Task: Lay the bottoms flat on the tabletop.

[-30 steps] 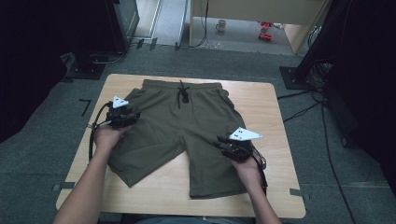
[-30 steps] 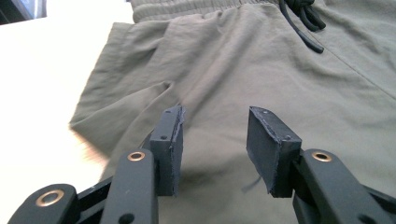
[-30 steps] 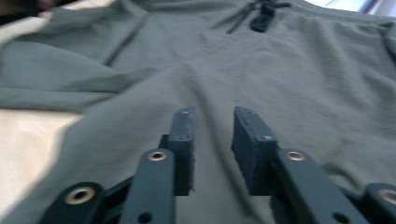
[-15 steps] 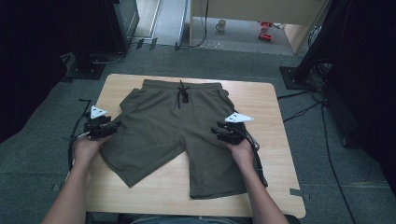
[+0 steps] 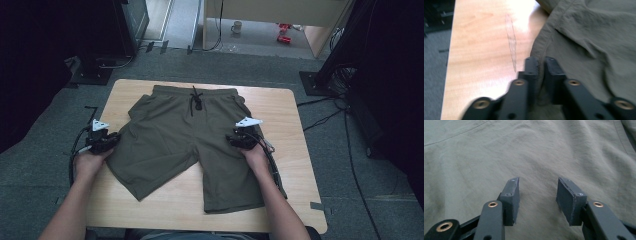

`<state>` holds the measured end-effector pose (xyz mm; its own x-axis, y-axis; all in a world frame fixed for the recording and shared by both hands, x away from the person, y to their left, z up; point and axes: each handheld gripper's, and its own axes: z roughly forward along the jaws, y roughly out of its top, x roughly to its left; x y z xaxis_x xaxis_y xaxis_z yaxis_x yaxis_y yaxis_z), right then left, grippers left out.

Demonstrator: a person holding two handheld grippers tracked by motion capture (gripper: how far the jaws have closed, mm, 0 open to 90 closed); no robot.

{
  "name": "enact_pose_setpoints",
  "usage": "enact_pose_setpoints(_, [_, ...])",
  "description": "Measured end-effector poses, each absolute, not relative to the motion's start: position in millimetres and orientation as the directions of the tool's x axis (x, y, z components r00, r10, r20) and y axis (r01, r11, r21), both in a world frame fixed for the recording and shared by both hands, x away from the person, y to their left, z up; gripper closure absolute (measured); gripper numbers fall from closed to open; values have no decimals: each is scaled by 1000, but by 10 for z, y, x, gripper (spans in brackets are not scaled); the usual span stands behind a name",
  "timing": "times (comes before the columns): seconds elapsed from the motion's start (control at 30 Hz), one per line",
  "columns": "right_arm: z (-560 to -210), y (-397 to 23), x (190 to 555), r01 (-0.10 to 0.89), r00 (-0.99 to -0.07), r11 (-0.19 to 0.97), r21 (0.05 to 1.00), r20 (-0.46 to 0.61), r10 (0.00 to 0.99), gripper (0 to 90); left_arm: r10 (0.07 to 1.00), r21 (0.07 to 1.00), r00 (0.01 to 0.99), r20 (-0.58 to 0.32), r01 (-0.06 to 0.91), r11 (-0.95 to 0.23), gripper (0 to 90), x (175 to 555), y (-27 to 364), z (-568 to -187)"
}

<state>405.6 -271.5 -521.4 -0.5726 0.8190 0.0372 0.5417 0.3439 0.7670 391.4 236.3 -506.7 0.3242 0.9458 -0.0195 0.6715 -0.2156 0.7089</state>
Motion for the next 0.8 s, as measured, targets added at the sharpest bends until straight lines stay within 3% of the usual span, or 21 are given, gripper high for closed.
enact_pose_setpoints(0.17, [-5215,-2740,4015,542,-564,342,767,30,825,527,933,657,358,15,700,-280,890,3725,2349,-5003])
enact_pose_setpoints(0.63, [-5217,-3024,3992,559,-516,312,768,28,856,540,897,637,439,-48,705,-311,880,2852,2330,-4831])
enact_pose_setpoints(0.73, [-5217,-3060,4005,566,-504,301,767,33,863,540,883,647,465,-70,695,-315,834,2718,2318,-4786])
enact_pose_setpoints(0.8, [-5217,-3092,4013,570,-493,294,767,33,870,540,873,679,484,-65,663,-317,720,2666,2306,-4742])
